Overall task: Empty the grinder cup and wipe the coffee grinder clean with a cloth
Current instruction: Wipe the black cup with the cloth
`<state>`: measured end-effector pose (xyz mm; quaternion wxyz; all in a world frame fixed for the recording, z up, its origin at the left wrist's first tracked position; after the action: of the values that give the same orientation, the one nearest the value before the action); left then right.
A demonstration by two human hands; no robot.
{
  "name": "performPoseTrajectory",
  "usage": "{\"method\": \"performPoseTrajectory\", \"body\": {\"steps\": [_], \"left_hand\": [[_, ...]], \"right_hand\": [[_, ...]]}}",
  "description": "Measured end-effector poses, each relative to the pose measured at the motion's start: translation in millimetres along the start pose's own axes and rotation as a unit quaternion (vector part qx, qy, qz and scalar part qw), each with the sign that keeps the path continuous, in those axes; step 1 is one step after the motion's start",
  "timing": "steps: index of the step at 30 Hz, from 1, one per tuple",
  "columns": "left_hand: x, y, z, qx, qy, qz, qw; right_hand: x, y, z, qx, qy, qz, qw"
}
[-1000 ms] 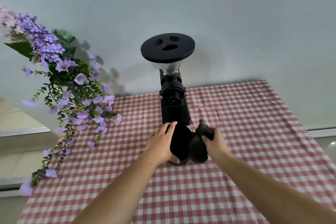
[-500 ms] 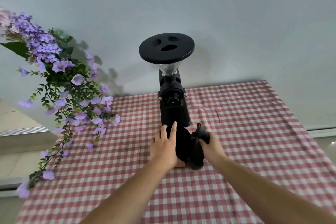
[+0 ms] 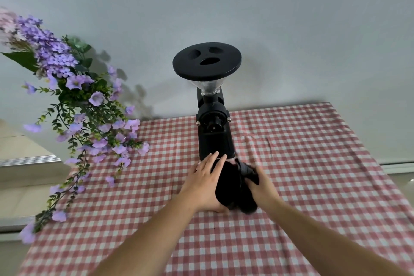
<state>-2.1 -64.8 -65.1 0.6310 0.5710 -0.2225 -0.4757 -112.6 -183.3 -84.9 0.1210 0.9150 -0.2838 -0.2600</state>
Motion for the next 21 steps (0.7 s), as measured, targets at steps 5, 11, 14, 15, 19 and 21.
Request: {"method": "performPoseTrajectory", "body": {"steps": [5, 11, 14, 15, 19, 21], "left_hand": [[2, -3, 8, -0.035, 0.041, 0.028, 0.998], [3, 0, 6, -0.027, 0.019, 0.035, 0.999], [3, -3, 4, -0.036, 0.013, 0.015, 0.999], [2, -3, 2, -0.036, 0.015, 0.01, 0.999], [-7, 3, -1, -0.076, 0.085, 0.031, 0.993], [-16, 4, 2, -0.14, 0.157, 0.083, 0.974]], "right_hand": [[4, 9, 5, 0.024, -0.026, -0.003, 0.999], [6, 10, -20, 0.031, 0.039, 0.053, 0.997], [2, -8, 10, -0.028, -0.019, 0.02, 0.999], [2, -8, 14, -0.027, -0.028, 0.009, 0.999], [9, 13, -15, 0.004, 0.031, 0.003, 0.999], [10, 19, -32, 0.006, 0.078, -0.009, 0.997]]}}
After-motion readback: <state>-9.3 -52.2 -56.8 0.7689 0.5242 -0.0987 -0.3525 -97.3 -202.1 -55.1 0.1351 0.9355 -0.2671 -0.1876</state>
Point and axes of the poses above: each hand's wrist, its own x-axis towards the middle knuckle, its own y-axis out of the back of the hand, z = x × y, the point moved 4 cm from there along x, towards the middle knuckle, and after that the axes turned 7 degrees about -x, right-handed, at the moved point
